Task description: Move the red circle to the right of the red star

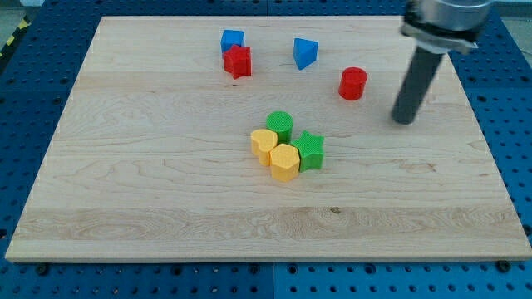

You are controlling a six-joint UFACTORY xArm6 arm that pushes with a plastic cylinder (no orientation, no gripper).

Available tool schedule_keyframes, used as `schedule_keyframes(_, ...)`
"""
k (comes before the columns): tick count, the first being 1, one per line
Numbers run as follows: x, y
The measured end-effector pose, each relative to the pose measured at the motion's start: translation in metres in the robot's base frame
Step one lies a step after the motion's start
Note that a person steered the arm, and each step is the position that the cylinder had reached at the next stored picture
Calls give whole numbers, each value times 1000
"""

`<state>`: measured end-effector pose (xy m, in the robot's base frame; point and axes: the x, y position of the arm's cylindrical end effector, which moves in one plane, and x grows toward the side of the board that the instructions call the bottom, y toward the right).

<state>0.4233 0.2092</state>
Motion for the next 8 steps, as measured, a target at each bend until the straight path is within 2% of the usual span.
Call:
schedule_keyframes(1,-24,15)
schedule_keyframes(3,-31,5)
schedule_keyframes(8,-40,-88)
